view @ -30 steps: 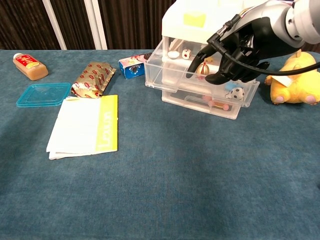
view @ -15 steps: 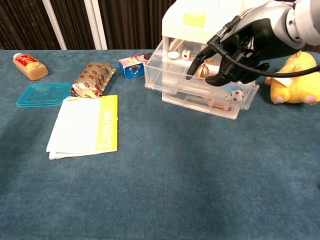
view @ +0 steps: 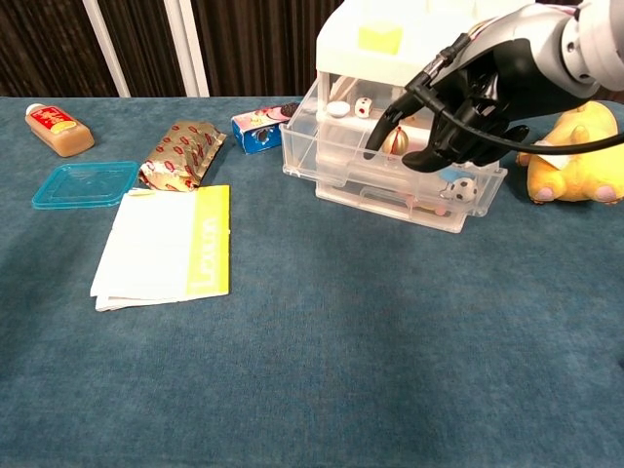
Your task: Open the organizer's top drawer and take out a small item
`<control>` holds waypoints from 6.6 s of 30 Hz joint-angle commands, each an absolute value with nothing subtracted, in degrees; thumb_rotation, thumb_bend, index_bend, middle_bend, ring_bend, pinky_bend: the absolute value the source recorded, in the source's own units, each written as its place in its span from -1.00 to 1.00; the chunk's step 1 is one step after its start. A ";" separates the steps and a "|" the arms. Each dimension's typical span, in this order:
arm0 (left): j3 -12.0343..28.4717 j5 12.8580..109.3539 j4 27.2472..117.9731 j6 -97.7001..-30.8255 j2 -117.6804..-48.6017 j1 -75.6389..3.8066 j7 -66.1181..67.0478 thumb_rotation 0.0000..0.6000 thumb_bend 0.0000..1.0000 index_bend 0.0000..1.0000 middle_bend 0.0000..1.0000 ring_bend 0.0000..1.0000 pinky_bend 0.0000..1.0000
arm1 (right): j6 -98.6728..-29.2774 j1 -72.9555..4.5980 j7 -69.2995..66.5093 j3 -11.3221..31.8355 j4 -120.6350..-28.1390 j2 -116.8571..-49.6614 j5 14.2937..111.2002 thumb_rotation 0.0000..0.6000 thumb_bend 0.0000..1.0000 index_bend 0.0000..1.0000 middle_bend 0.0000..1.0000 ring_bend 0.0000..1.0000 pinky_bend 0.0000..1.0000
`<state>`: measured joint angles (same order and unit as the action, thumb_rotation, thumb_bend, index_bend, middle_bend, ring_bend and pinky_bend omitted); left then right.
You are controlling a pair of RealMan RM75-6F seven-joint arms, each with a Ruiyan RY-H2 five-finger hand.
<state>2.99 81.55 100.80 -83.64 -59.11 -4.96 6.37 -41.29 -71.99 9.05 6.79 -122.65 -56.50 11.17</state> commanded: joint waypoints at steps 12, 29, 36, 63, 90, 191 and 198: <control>3.01 81.44 100.82 -83.54 -59.10 -4.98 6.32 1.00 -0.05 -0.80 -1.00 -1.00 -1.00 | -43.15 -71.35 7.35 7.65 -122.61 -56.29 12.12 1.00 0.15 -0.48 1.00 1.00 1.00; 3.06 81.44 100.89 -83.68 -59.03 -4.95 6.35 1.00 -0.05 -0.80 -1.00 -1.00 -1.00 | -50.43 -63.17 8.51 8.03 -123.95 -52.70 30.56 1.00 -0.35 -0.49 1.00 1.00 1.00; 3.07 81.34 100.84 -83.65 -59.11 -4.96 6.58 1.00 -0.05 -0.80 -1.00 -1.00 -1.00 | -52.53 -57.74 10.29 6.70 -117.74 -55.78 49.88 1.00 -0.51 -0.48 1.00 1.00 1.00; 3.06 81.11 100.49 -83.28 -59.30 -5.10 6.62 1.00 -0.05 -0.80 -1.00 -1.00 -1.00 | -59.34 -53.65 26.29 5.51 -100.00 -65.98 77.07 1.00 -0.61 -0.51 1.00 1.00 1.00; 3.11 80.73 100.50 -83.01 -59.11 -5.15 6.45 1.00 -0.05 -0.80 -1.00 -1.00 -1.00 | -54.64 -54.70 33.17 5.98 -92.57 -72.34 81.57 1.00 -0.54 -0.52 1.00 1.00 1.00; 2.65 79.57 101.19 -81.28 -58.35 -5.55 7.19 1.00 -0.05 -0.80 -1.00 -1.00 -1.00 | -49.15 -56.25 42.80 7.67 -90.46 -75.11 71.58 1.00 -0.41 -0.15 1.00 1.00 1.00; 2.60 79.48 101.24 -81.15 -58.35 -5.59 7.26 1.00 -0.05 -0.80 -1.00 -1.00 -1.00 | -49.55 -56.43 43.03 7.59 -90.45 -75.54 71.46 1.00 -0.41 -0.15 1.00 1.00 1.00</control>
<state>2.60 79.48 101.24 -81.15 -58.35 -5.59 7.26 -49.51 -56.40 43.02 7.56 -90.47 -75.50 71.46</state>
